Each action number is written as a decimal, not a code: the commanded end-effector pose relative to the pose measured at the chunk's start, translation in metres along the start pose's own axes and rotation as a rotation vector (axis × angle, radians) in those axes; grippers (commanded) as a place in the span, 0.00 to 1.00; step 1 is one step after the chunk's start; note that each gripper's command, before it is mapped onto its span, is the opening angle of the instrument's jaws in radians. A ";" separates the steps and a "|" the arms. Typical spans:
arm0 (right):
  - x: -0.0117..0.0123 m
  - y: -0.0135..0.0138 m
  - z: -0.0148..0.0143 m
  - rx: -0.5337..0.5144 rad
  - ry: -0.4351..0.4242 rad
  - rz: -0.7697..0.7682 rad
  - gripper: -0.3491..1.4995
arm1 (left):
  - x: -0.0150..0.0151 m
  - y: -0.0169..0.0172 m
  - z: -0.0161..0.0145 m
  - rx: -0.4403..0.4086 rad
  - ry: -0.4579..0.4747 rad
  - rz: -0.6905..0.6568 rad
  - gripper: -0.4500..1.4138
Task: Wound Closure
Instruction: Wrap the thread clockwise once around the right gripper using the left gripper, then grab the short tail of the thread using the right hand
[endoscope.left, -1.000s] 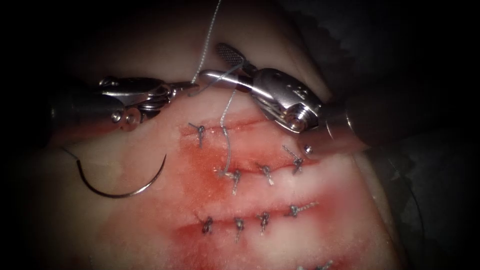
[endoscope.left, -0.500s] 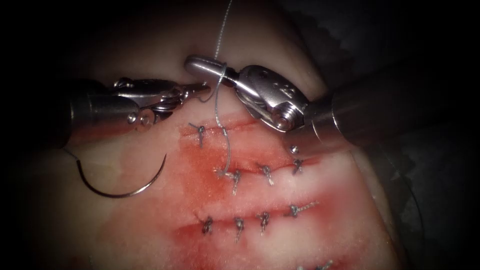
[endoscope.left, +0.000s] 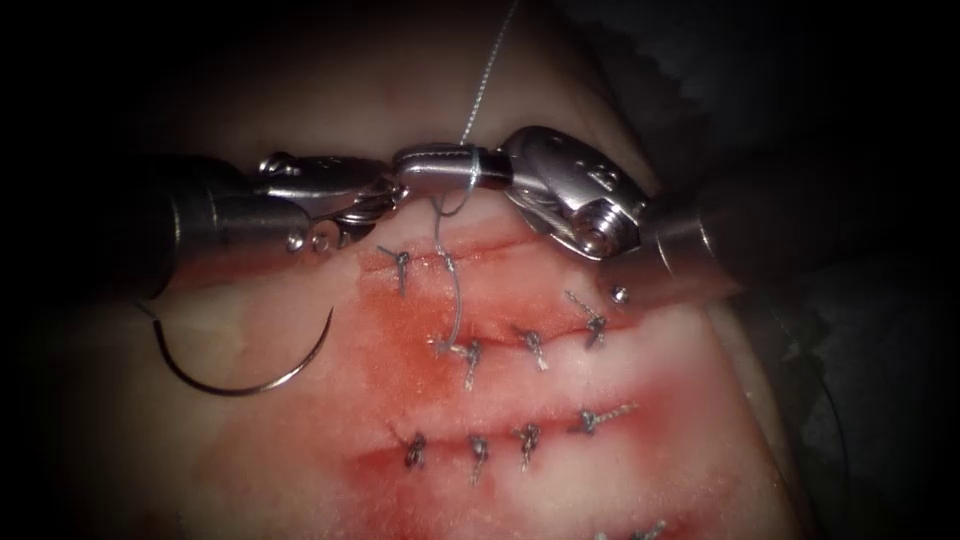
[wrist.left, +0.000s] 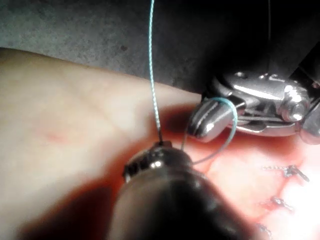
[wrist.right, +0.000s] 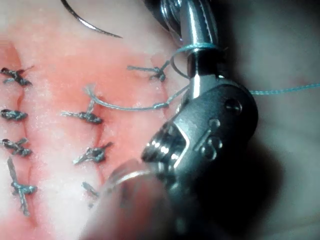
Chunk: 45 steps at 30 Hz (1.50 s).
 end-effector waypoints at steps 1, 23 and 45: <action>0.0008 -0.0003 0.0005 -0.044 0.038 -0.004 0.00 | -0.0004 0.0000 0.0009 0.010 0.000 0.007 0.00; 0.0003 -0.0008 0.0009 -0.350 0.530 -0.210 0.00 | -0.0002 0.0001 0.0008 0.029 0.008 0.046 0.00; 0.0005 0.0010 0.0024 -0.604 0.988 -0.358 0.09 | 0.0011 0.0003 0.0013 -0.013 0.016 0.184 0.00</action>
